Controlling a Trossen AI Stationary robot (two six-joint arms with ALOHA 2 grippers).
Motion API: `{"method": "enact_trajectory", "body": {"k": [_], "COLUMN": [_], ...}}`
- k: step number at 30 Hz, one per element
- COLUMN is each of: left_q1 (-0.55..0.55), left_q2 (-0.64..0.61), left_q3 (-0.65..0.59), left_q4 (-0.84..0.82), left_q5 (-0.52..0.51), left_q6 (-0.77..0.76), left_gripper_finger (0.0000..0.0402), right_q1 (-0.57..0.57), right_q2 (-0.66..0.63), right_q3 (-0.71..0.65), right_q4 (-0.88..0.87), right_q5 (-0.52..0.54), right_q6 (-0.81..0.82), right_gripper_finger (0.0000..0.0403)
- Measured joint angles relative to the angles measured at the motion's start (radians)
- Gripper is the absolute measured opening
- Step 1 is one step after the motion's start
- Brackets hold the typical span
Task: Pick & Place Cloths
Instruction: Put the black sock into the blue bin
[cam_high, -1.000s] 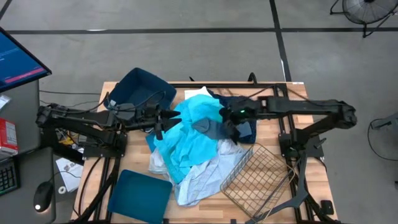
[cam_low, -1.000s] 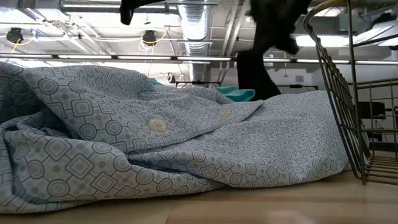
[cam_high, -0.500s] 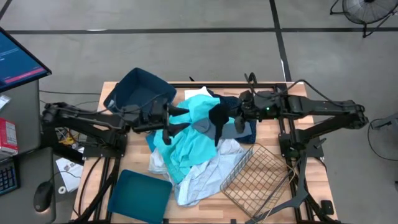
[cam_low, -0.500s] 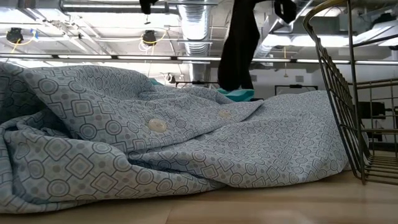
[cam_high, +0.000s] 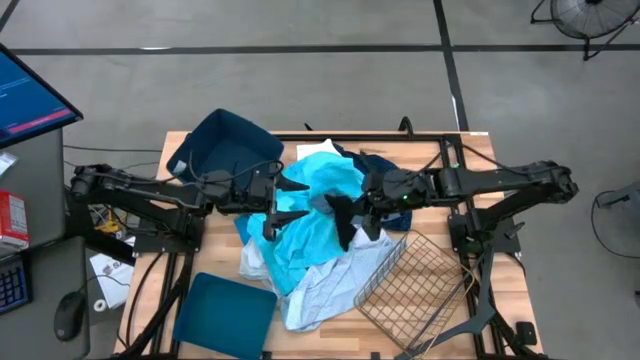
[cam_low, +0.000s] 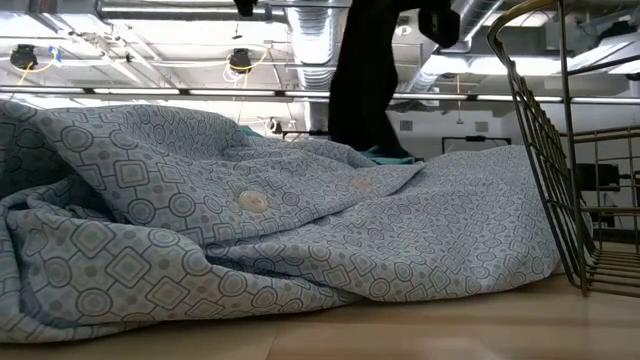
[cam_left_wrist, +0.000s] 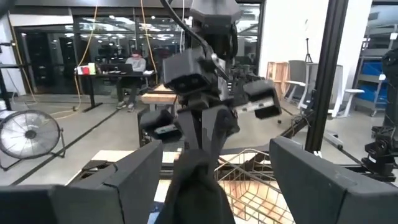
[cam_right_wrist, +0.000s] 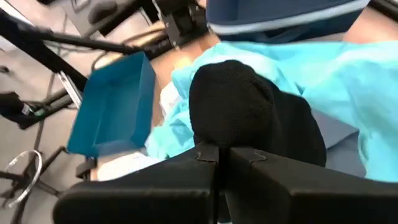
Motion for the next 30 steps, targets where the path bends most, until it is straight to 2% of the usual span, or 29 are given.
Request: {"method": "enact_trajectory", "body": {"k": [9,15,22,30], "left_q1": [0.0,0.0,0.001,0.015], "left_q2": [0.055,0.111,0.194,0.28], "left_q3": [0.001,0.001,0.066,0.111], "left_q4": [-0.003,0.0,0.002,-0.001], "left_q5": [0.024,0.022,0.011,0.02], "left_q6": [-0.038,-0.039,0.0,-0.013], "left_gripper_finger": [0.0282,0.0299,0.0319,0.0317], "right_q1": [0.005,0.004,0.006,0.017], "right_q2": [0.039,0.053,0.083,0.086], "right_q3": [0.0,0.0,0.001,-0.001], "right_q4": [0.105,0.152,0.207,0.275], "right_q5": [0.0,-0.027,-0.028,-0.031], "right_q6": [-0.043,-0.054,-0.057,-0.058], "right_gripper_finger": [0.0,0.0,0.0,0.0]}}
